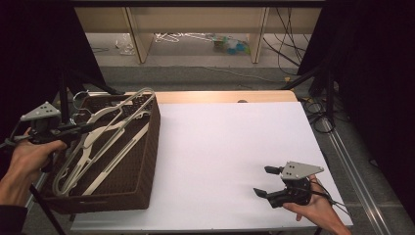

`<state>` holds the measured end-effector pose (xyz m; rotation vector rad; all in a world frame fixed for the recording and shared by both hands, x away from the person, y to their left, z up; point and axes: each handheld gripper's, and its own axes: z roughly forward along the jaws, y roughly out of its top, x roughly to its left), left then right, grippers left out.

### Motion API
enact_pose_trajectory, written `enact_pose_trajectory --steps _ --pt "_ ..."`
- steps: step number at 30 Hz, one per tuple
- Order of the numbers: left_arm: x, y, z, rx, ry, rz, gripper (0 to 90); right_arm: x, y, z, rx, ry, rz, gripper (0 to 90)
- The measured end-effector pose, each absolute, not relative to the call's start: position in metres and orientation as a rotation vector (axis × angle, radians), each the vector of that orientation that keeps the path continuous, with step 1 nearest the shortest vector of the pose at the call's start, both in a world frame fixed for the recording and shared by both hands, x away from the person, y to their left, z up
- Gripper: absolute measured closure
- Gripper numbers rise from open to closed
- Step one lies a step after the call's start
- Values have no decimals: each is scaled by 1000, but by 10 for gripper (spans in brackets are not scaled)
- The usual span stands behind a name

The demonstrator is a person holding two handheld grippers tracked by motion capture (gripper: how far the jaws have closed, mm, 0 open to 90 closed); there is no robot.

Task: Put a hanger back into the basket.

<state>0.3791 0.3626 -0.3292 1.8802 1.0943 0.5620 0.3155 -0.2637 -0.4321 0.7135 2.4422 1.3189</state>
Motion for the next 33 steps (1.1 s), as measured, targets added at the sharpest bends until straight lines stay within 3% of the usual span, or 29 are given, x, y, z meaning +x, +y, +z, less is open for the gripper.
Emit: enact_pose_trajectory --steps 33 --pt "396 362 -385 1930 1226 383 854 316 -261 -436 702 2466 1309 198"
